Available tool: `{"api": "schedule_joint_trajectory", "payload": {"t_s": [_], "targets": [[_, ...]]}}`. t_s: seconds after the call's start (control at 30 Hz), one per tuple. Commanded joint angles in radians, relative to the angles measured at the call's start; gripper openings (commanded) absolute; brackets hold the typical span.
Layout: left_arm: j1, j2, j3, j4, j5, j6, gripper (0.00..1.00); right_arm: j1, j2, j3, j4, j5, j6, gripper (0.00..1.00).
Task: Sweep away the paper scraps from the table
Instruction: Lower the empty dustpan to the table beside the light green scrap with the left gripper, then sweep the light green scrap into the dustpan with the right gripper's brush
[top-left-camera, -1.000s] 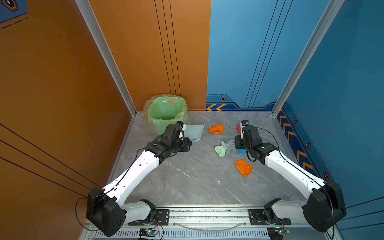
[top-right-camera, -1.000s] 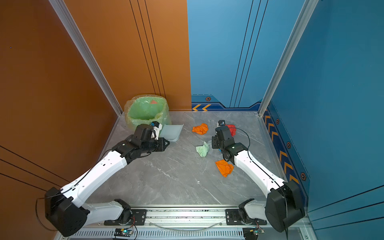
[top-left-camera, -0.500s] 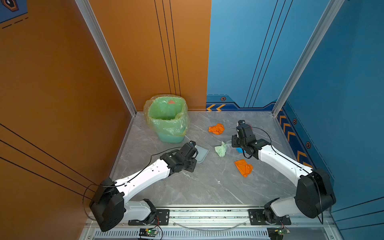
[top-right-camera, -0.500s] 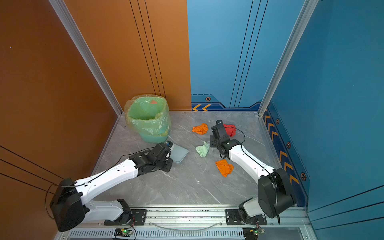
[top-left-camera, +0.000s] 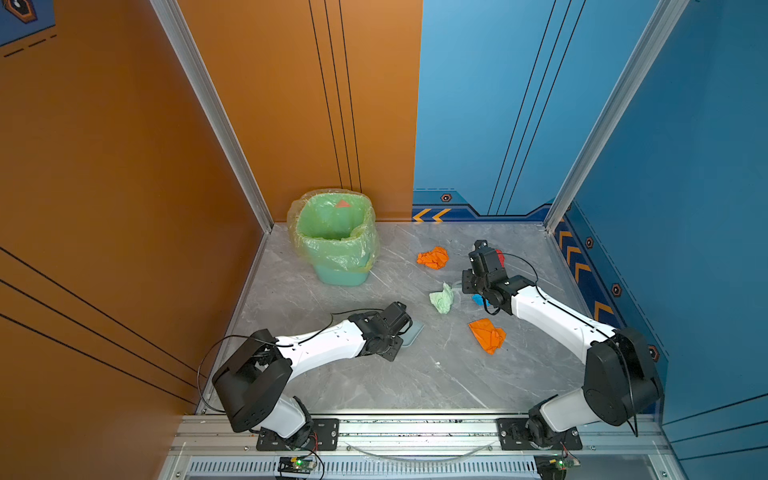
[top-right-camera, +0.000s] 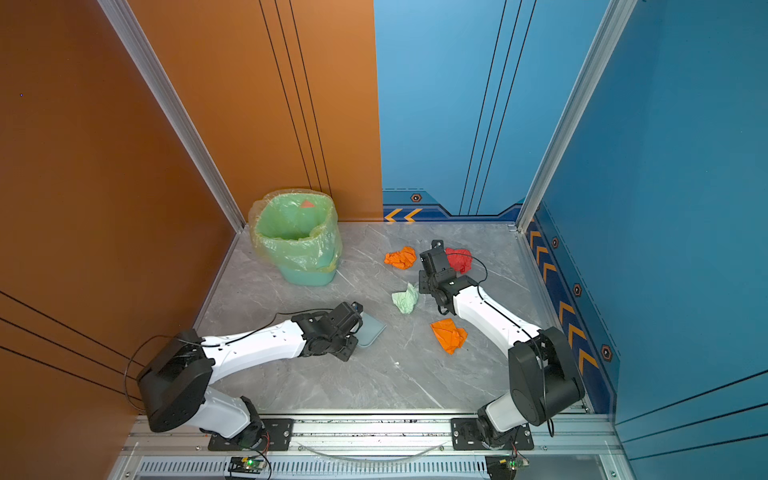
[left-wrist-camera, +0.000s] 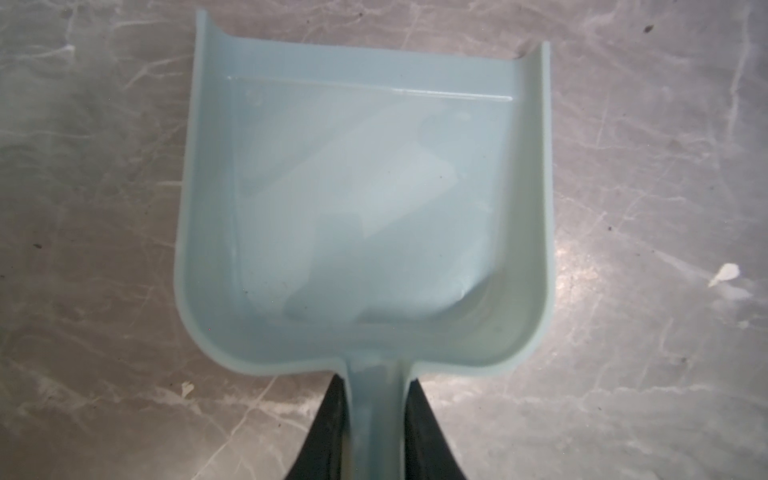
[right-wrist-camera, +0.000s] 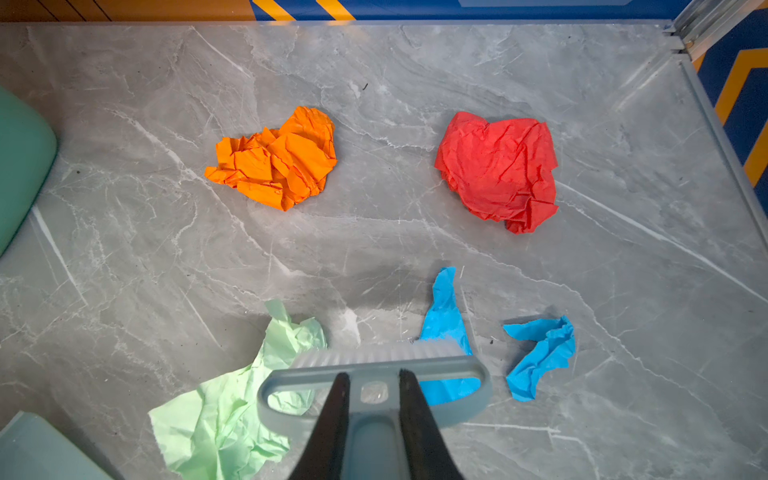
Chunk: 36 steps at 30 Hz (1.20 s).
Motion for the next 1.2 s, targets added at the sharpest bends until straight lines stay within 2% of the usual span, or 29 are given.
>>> {"api": "schedule_joint_trajectory", "payload": {"t_s": [0.0, 0.3, 0.57, 0.9, 1.17], "targets": [[-0.016, 0.028, 0.004, 0.043, -0.001, 0.001, 0.0, -0.002, 0.016, 0.016, 0.001, 0.033, -0.001, 0.0], [-0.037, 0.116, 0.048, 0.078, 0.024, -0.007, 0.0, 0.045, 0.071, 0.023, 0.018, -0.02, -0.003, 0.0], [-0.039, 0.132, 0.05, 0.092, 0.032, -0.018, 0.0, 0.113, 0.079, 0.017, 0.003, -0.087, -0.052, 0.0], [-0.034, 0.14, 0.053, 0.105, 0.038, -0.016, 0.0, 0.146, 0.047, -0.017, -0.002, -0.315, -0.1, 0.0], [-0.028, 0.13, 0.031, 0.148, 0.052, -0.021, 0.0, 0.117, -0.042, -0.026, -0.011, -0.321, -0.113, 0.0]]}}
